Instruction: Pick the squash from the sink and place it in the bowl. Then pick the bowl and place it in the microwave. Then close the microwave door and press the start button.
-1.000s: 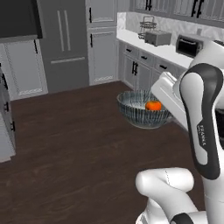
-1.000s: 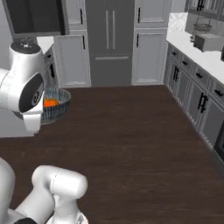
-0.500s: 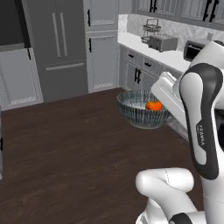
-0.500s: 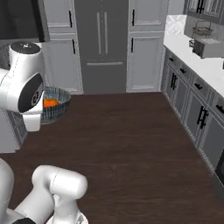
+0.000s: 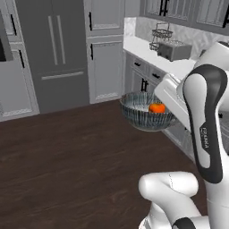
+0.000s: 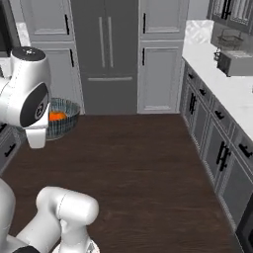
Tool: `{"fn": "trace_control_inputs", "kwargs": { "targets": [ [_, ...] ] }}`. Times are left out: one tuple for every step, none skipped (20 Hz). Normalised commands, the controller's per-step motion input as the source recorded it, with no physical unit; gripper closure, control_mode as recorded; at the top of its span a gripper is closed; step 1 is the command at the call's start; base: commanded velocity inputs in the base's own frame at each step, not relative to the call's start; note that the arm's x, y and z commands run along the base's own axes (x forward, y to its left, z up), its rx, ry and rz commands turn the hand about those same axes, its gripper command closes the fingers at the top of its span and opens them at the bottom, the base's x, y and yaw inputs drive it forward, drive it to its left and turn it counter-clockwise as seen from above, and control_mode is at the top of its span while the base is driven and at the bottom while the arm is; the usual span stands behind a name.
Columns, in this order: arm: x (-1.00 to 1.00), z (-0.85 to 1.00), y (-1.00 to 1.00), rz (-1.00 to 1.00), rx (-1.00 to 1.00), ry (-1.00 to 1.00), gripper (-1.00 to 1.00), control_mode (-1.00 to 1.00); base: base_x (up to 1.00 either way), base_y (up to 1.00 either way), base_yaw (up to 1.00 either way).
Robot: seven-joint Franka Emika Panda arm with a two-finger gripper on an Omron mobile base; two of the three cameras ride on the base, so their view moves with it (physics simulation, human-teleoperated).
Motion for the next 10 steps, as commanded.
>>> {"fn": "trace_control_inputs", "kwargs": {
  "targets": [
    [0.00, 0.00, 0.00, 0.00, 0.00, 0.00, 1.00, 1.00, 1.00, -0.64, 0.25],
    [0.00, 0.00, 0.00, 0.00, 0.00, 0.00, 1.00, 1.00, 1.00, -0.59, 0.31],
    [0.00, 0.00, 0.00, 0.00, 0.00, 0.00, 1.00, 1.00, 1.00, -0.64, 0.35],
    [0.00, 0.00, 0.00, 0.00, 0.00, 0.00, 1.00, 1.00, 1.00, -0.66, 0.37],
    [0.00, 0.00, 0.00, 0.00, 0.00, 0.00, 1.00, 1.00, 1.00, -0.64, 0.39],
    [0.00, 0.00, 0.00, 0.00, 0.00, 0.00, 1.00, 1.00, 1.00, -0.67, 0.42],
    [0.00, 0.00, 0.00, 0.00, 0.00, 0.00, 1.00, 1.00, 1.00, -0.69, 0.43],
    [0.00, 0.00, 0.00, 0.00, 0.00, 0.00, 1.00, 1.00, 1.00, -0.69, 0.45],
    [0.00, 0.00, 0.00, 0.00, 0.00, 0.00, 1.00, 1.00, 1.00, -0.69, 0.46],
    [0.00, 0.00, 0.00, 0.00, 0.00, 0.00, 1.00, 1.00, 1.00, -0.63, 0.49]
  ]
}}
